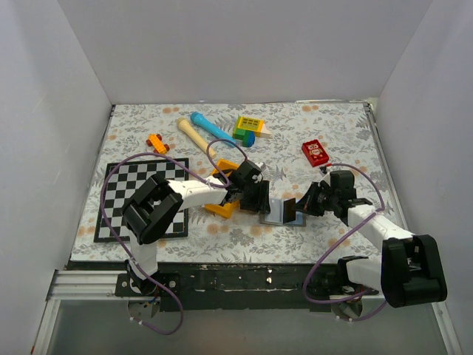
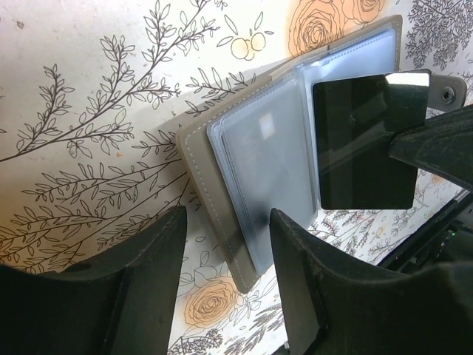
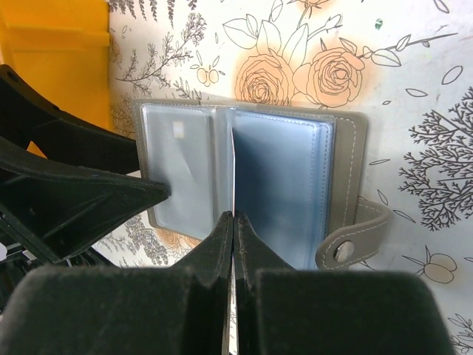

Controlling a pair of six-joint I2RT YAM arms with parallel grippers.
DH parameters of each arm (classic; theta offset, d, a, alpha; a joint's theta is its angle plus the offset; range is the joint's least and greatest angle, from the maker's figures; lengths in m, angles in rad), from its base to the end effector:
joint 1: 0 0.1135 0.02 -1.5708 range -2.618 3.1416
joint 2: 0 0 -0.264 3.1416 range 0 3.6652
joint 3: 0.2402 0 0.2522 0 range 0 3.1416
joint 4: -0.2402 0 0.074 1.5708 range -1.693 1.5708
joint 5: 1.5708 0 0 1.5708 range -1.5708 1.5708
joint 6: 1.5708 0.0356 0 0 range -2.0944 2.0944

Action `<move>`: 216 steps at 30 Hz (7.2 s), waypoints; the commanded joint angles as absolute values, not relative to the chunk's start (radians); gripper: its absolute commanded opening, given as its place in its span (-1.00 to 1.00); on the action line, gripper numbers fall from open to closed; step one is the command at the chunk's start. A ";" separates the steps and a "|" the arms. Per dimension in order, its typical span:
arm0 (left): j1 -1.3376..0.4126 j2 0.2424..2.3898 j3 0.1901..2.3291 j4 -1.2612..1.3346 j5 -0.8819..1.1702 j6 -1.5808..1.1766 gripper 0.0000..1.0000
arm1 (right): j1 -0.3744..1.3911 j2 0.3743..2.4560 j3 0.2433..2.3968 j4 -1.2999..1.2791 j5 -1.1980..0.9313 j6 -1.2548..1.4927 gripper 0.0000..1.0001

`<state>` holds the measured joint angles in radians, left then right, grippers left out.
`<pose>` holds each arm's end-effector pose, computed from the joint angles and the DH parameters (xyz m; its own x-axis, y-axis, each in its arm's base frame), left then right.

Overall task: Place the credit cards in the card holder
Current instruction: Insert the credit card into the card holder.

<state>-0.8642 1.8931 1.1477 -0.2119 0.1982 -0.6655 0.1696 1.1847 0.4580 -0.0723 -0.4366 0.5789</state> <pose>0.2459 -0.2989 0.1528 -0.9234 0.1494 -0.3535 0.3167 0.8169 -0.4821 0.2120 0.0516 0.1640 -0.8340 0.3602 -0.4180 0.0151 0.7722 0.6352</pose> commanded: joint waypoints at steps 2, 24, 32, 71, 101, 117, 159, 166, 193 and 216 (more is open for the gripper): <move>-0.868 1.894 1.178 -0.221 0.187 -0.658 -0.05 | 0.164 1.183 0.468 -0.051 -0.422 0.569 -0.97; -0.868 1.933 1.187 -0.210 0.198 -0.652 -0.36 | 0.164 1.296 0.453 0.091 -0.577 0.604 -0.97; -0.868 1.942 1.187 -0.210 0.199 -0.653 -0.35 | 0.164 1.305 0.443 0.091 -0.566 0.606 -0.97; -0.880 1.941 1.186 -0.206 0.219 -0.649 -0.46 | 0.235 1.401 0.374 0.181 -0.443 0.715 -0.97; -0.887 1.936 1.167 -0.195 0.210 -0.660 -0.49 | 0.336 1.224 0.534 -0.210 -0.287 0.608 -0.03; -0.887 1.942 1.172 -0.189 0.219 -0.660 -0.49 | 0.336 1.178 0.560 -0.288 -0.227 0.584 -0.97; -0.891 1.919 1.141 -0.173 0.222 -0.669 -0.53 | 0.407 1.330 0.541 -0.109 -0.302 0.646 -0.97; -0.891 1.914 1.134 -0.170 0.221 -0.669 -0.53 | 0.407 1.259 0.584 -0.253 -0.221 0.604 -0.97; -0.891 1.921 1.137 -0.153 0.247 -0.666 -1.00 | 0.451 1.394 0.660 -0.288 -0.147 0.600 -0.97; -0.891 1.933 1.149 -0.153 0.265 -0.660 -1.00 | 0.468 1.470 0.646 -0.115 -0.255 0.554 -0.97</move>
